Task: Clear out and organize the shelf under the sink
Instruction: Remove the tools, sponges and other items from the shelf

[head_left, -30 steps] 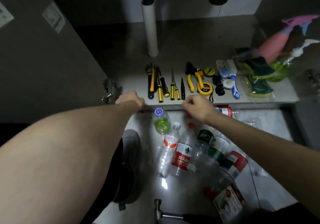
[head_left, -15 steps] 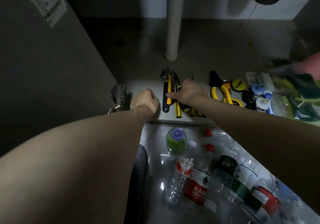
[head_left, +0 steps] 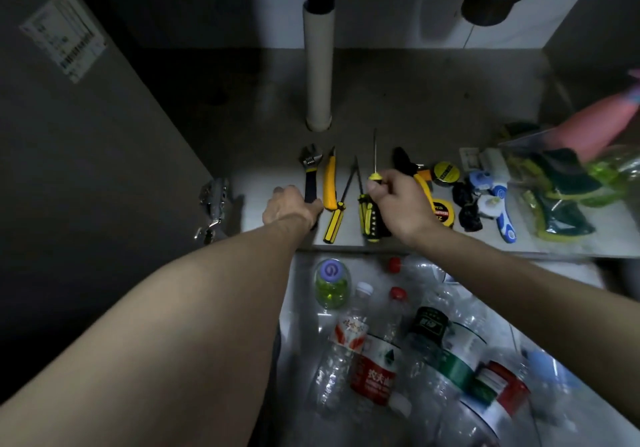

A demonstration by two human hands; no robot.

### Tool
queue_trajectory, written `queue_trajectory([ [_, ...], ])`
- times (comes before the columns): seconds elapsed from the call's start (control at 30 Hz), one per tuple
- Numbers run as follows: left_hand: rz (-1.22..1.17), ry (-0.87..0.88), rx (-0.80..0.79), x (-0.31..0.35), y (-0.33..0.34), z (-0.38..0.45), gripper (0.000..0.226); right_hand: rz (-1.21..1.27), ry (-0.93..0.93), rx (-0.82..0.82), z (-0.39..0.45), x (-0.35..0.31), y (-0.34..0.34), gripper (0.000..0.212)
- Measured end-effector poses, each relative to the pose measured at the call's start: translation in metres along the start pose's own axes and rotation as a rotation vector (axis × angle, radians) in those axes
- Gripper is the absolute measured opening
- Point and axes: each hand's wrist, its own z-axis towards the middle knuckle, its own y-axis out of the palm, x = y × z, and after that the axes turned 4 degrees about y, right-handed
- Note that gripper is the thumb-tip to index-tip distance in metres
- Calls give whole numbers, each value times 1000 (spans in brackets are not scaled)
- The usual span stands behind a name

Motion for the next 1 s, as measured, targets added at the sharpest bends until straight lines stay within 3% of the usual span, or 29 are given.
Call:
queue_trajectory([
  [0.1, -97, -75, -54, 9, -9, -2, 46, 34, 6, 5, -31, 13, -21, 27],
  [0.23, -534, -238, -97, 17, -24, -8, 27, 0, 53, -16, -60, 28, -39, 22],
  [0.33, -685, -232, -69, 19, -30, -19, 43, -1, 79, -46, -77, 35, -49, 31],
  [0.5, -613, -129, 202, 11, -26, -70, 61, -51, 62, -66, -107, 44, -54, 25],
  [0.7, -583, -142, 399, -42, -2, -174, 44, -141, 47, -87, -147, 63, -34, 31],
  [0.87, -478, -232, 410, -96, 43, -259, 38, -283, -77, -201, -194, 86, -27, 28],
  [1.0, -467, -355, 286, -120, 84, -296, 35, -348, -94, -312, -220, 106, -19, 31],
])
